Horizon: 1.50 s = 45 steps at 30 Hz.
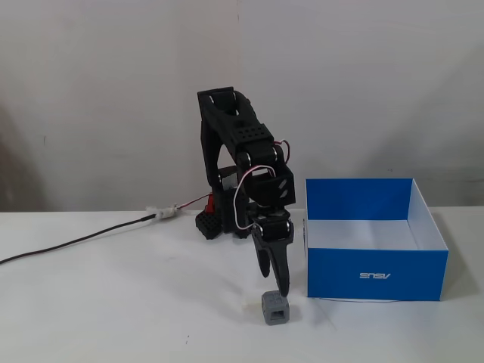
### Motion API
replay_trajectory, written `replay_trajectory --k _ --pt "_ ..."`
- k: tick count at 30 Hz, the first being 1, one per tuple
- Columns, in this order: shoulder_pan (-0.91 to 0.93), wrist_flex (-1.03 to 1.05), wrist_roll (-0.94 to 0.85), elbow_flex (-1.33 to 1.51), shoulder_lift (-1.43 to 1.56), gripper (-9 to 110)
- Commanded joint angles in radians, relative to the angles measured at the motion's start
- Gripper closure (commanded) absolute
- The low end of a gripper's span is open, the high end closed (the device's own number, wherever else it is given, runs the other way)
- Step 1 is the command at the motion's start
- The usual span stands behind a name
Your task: Pick the gray block and keep it in the box.
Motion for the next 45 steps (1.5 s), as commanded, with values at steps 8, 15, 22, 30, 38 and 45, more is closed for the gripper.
replay_trajectory --k 8,15,22,30,38,45 --pt "0.025 -0.003 0.020 -0.276 -0.281 68" --pt "0.037 0.032 0.005 -0.391 -0.437 92" --pt "0.077 0.094 0.002 -0.474 -0.459 101" --pt "0.121 0.426 0.002 -0.713 -0.198 101" --pt "0.003 0.471 0.018 -0.672 0.094 101" --pt "-0.272 0.471 0.025 -0.592 0.382 101"
